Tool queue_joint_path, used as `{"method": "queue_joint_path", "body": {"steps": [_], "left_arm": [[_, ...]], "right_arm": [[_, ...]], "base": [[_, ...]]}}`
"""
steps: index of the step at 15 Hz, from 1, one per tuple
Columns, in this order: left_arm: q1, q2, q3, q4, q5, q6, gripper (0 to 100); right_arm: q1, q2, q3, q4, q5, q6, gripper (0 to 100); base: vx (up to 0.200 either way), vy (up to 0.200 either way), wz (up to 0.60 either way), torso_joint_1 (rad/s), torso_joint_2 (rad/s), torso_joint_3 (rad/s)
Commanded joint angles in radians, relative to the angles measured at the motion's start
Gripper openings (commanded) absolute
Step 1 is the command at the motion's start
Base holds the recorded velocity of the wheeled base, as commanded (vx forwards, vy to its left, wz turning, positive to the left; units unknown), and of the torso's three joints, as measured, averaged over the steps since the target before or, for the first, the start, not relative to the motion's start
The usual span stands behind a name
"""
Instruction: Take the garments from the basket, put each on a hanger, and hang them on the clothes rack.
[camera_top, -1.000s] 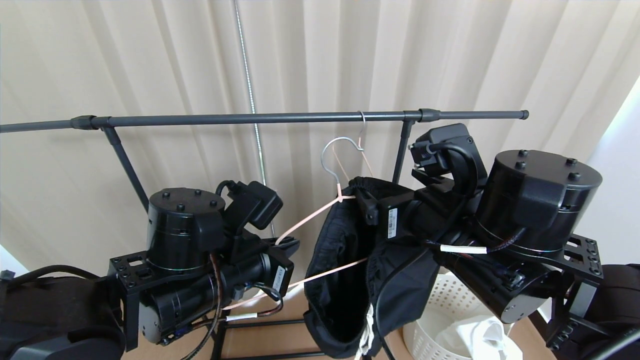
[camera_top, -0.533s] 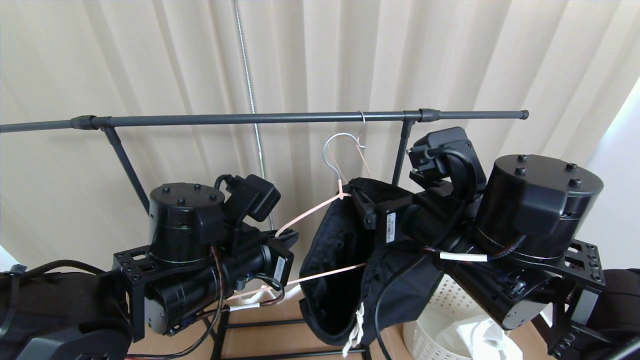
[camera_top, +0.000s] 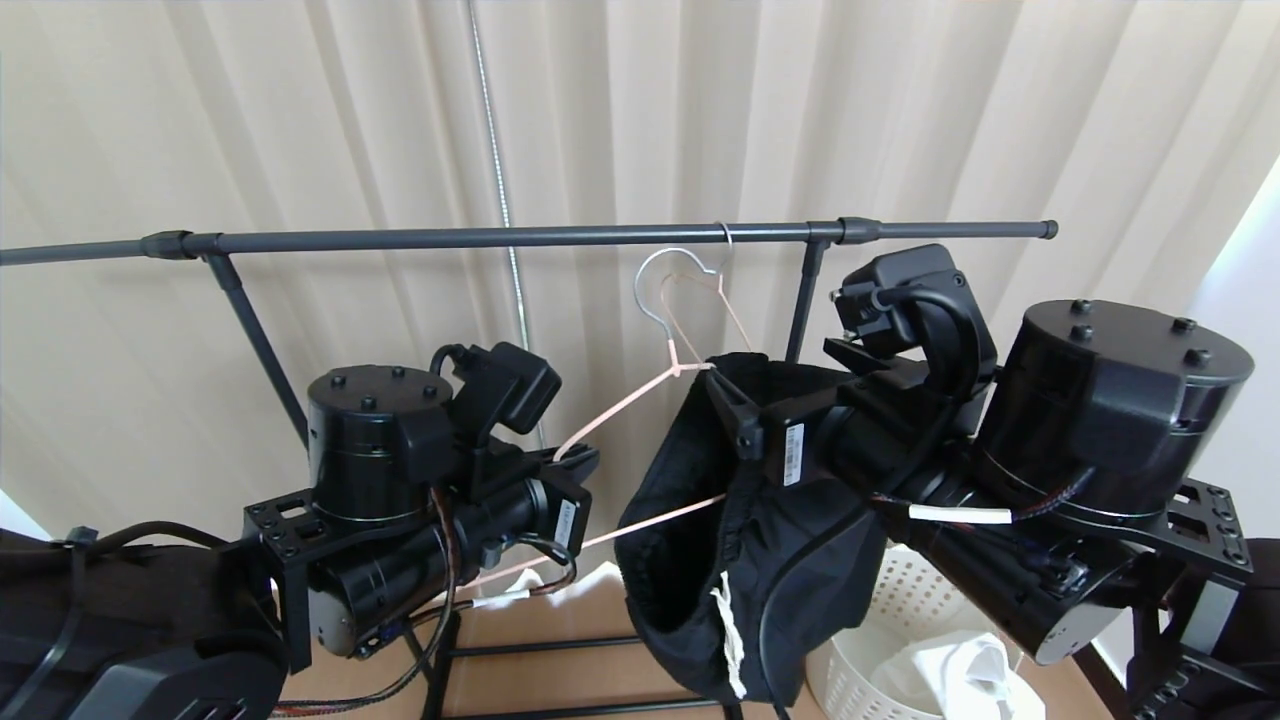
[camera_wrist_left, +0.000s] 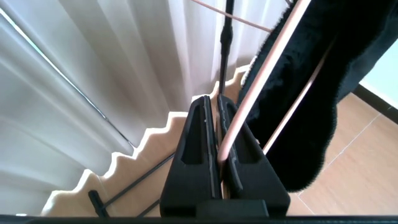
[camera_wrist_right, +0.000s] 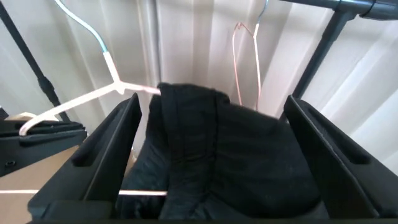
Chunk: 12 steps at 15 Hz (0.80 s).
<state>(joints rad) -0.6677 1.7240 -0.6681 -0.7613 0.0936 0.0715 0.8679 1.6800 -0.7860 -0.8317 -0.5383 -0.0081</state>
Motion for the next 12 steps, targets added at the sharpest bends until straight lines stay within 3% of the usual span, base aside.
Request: {"method": "queue_joint_path", "body": {"steps": [1, 3, 4, 8, 10, 11, 12], "left_arm": [[0.003, 0.000, 0.013, -0.003, 0.000, 0.001, 0], [0.019, -0.008, 0.059, -0.029, -0.009, 0.008, 0], [0.025, -0.008, 0.088, -0.064, -0.014, 0.013, 0], [0.076, -0.003, 0.193, -0.214, -0.112, 0.034, 0], [0.080, -0.003, 0.202, -0.220, -0.120, 0.040, 0], [0.108, -0.004, 0.277, -0.293, -0.181, 0.070, 0], [0.106, -0.003, 0.317, -0.362, -0.193, 0.070, 0]], "right_arm": [[-0.013, -0.036, 0.008, 0.008, 0.034, -0.007, 100], [-0.098, -0.135, 0.028, 0.121, 0.205, -0.024, 100], [-0.144, -0.192, 0.005, 0.238, 0.320, -0.056, 100], [-0.371, -0.313, -0.205, 0.721, 0.704, -0.239, 100], [-0.385, -0.313, -0.223, 0.758, 0.727, -0.254, 100], [-0.455, -0.270, -0.381, 1.017, 0.883, -0.409, 100], [-0.466, -0.210, -0.493, 1.188, 0.949, -0.487, 100]], "base": [[0.000, 0.000, 0.00, 0.000, 0.00, 0.000], [0.000, 0.000, 0.00, 0.000, 0.00, 0.000], [0.000, 0.000, 0.00, 0.000, 0.00, 0.000], [0.000, 0.000, 0.00, 0.000, 0.00, 0.000], [0.000, 0.000, 0.00, 0.000, 0.00, 0.000], [0.000, 0.000, 0.00, 0.000, 0.00, 0.000], [0.000, 0.000, 0.00, 0.000, 0.00, 0.000]]}}
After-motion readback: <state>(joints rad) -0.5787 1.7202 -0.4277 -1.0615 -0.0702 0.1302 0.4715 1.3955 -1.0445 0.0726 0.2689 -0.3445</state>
